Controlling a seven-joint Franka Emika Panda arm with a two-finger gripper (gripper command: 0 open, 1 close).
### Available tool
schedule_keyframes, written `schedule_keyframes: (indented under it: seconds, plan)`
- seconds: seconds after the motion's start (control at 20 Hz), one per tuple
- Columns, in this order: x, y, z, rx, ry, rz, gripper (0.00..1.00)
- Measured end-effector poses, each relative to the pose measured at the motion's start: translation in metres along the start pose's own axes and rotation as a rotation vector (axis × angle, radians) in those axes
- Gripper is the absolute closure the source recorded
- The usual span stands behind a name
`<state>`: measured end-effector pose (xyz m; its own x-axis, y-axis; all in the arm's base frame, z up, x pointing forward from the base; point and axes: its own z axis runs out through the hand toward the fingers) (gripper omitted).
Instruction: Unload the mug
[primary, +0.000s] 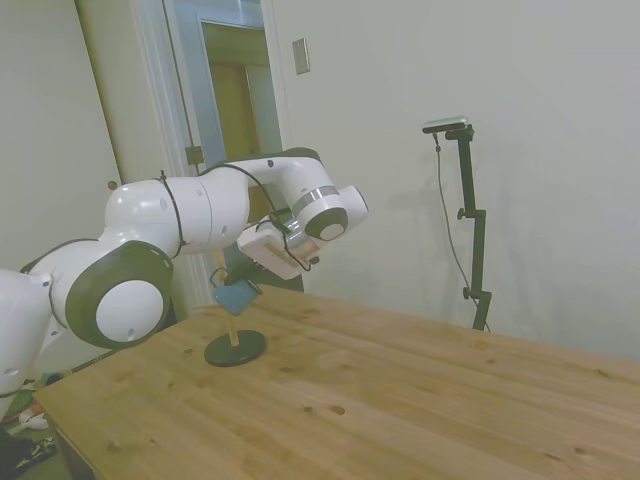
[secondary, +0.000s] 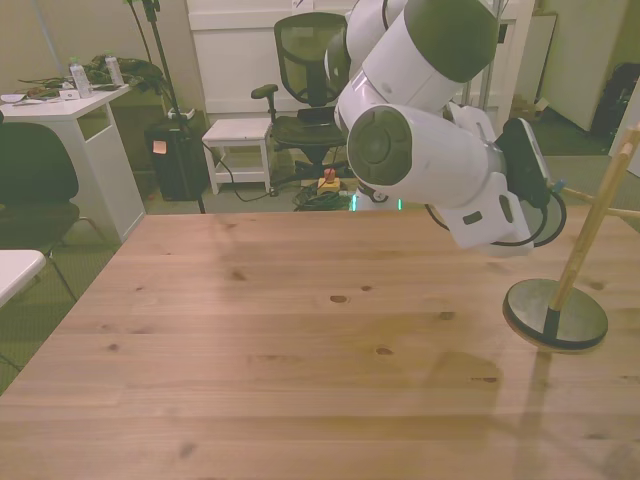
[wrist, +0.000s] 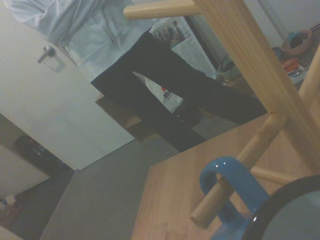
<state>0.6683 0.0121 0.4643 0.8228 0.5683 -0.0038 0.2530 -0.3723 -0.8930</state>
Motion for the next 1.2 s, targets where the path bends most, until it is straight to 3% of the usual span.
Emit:
schedule_keyframes:
  seconds: [0.55,0.95,1.2]
  plan:
    - [-0.017,-0.014,-0.001,0.009,-0.017,0.004,1.00]
    - [-0.066,-0.025,-0.015,-0.015,0.011,0.035,1.00]
    - [-0.125,-0.040,-0.049,-0.151,0.036,0.137,1.00]
